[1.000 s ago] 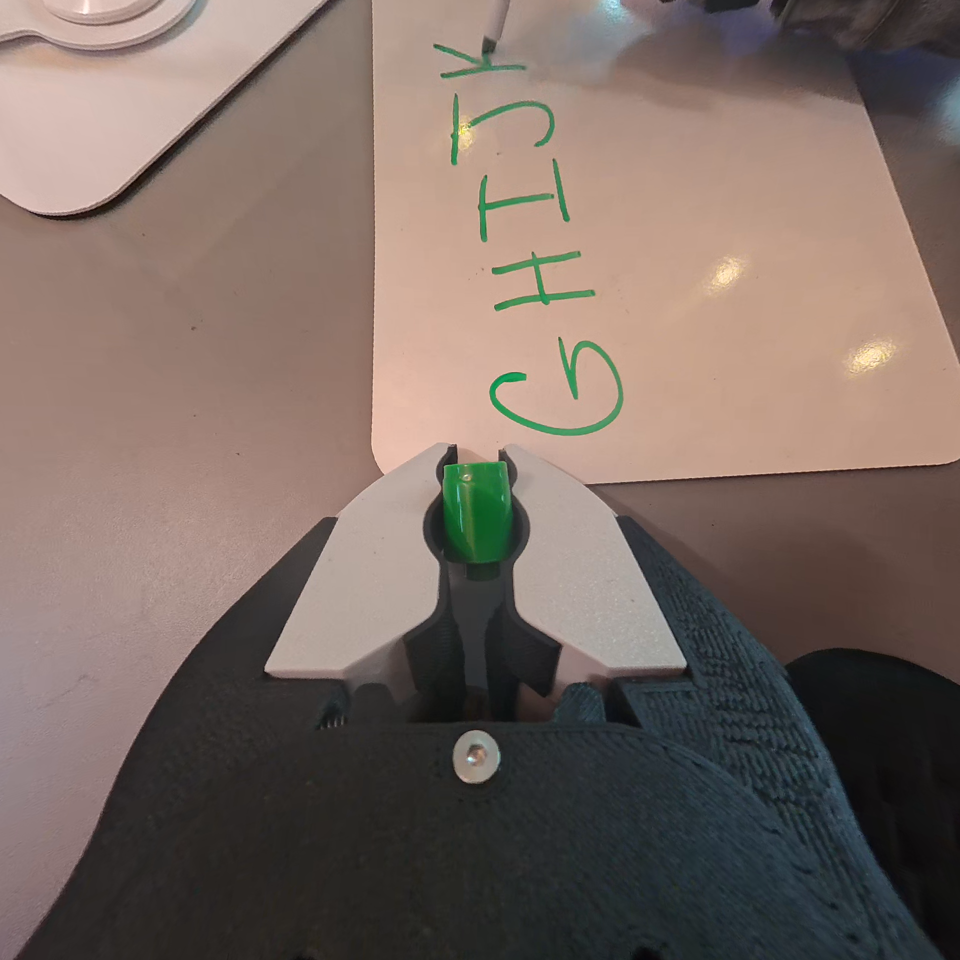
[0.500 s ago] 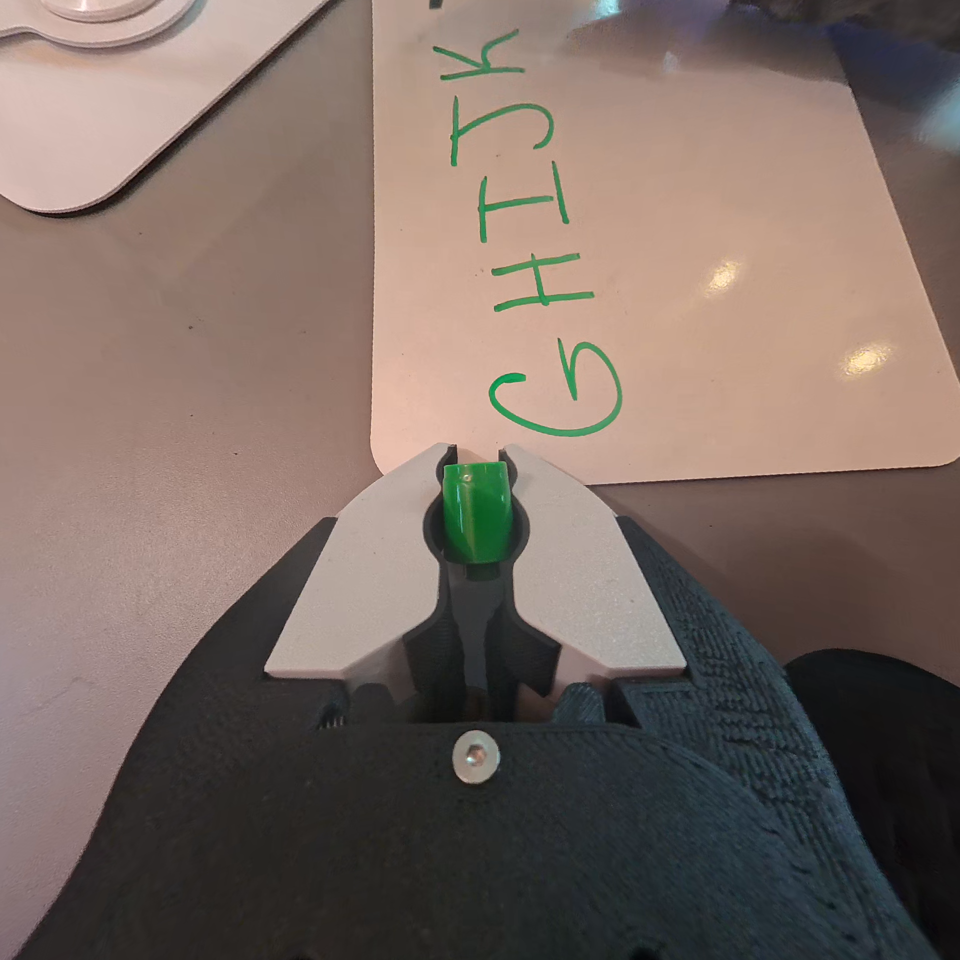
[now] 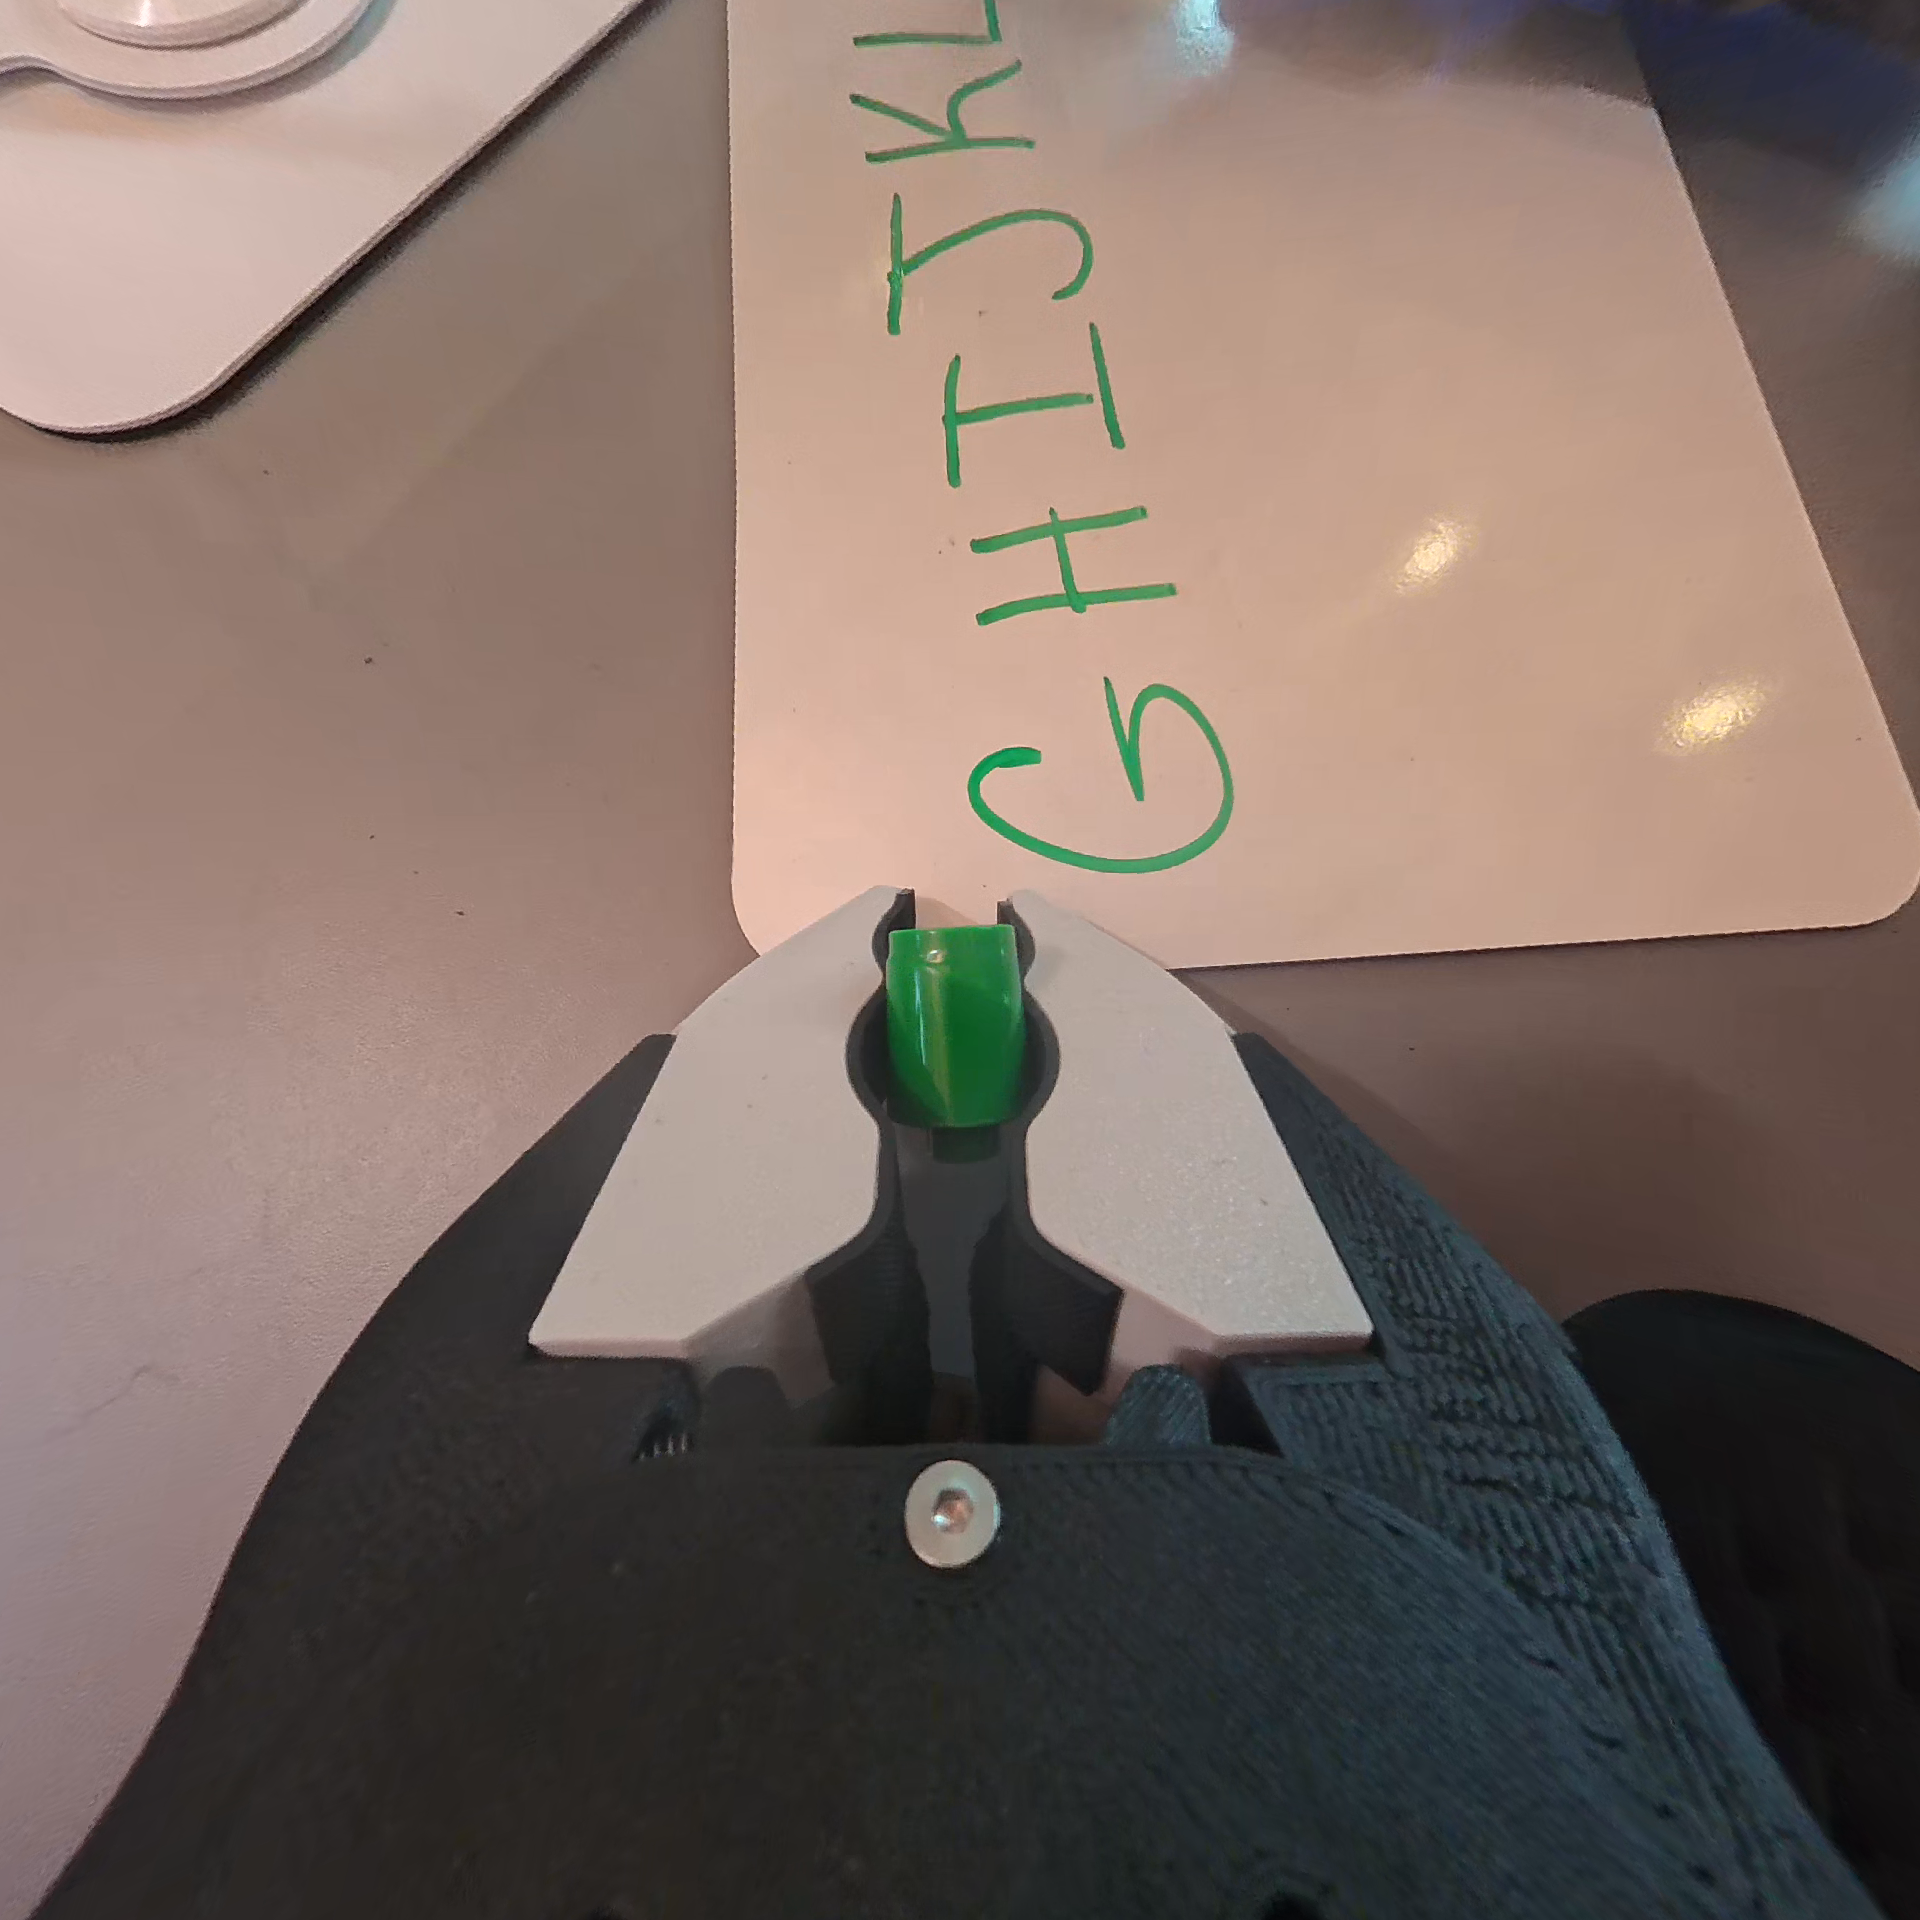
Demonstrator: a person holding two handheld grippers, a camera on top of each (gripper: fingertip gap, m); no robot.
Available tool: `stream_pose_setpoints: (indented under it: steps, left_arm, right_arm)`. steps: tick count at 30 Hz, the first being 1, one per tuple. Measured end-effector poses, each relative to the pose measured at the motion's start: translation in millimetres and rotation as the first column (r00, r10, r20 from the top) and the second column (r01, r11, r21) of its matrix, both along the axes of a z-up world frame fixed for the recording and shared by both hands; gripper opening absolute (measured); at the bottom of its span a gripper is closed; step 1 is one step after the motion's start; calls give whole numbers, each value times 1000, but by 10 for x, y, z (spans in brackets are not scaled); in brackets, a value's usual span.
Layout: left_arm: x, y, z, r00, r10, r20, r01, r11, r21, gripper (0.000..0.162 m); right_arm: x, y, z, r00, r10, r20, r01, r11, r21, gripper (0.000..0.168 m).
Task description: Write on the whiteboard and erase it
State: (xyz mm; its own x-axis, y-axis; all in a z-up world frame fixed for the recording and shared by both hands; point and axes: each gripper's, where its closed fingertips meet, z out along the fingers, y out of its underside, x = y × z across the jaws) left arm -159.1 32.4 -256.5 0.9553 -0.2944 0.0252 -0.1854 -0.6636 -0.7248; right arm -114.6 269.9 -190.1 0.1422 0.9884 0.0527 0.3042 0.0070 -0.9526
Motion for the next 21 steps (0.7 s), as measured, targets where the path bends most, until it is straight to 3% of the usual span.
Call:
stream_pose_setpoints:
  steps: [4, 7, 9, 11, 21]
  left_arm:
    - [206, 68, 253, 992, -94, 84, 80, 985, 153, 16]
    - [383, 82, 548, 961, -182, 209, 114, 946, 304, 15]
    - [464, 61, 661, 935, -232, 269, 128, 926, 354, 15]
    - [523, 42, 679, 920, -267, 288, 154, 920, 361, 15]
    - [766, -30, 835, 866, -392, 312, 232, 866, 443, 15]
  right_arm:
    - [-43, -619, 676, 931, 125, -343, -207, 954, -215, 15]
    - [-52, -1407, 1047, 816, 249, -521, -476, 801, -363, 15]
    - [-62, -1849, 1069, 783, 317, -535, -566, 721, -399, 15]
    - [-79, -2107, 1039, 771, 350, -531, -593, 700, -399, 15]
    - [-189, -2409, 964, 758, 398, -516, -626, 666, -405, 15]
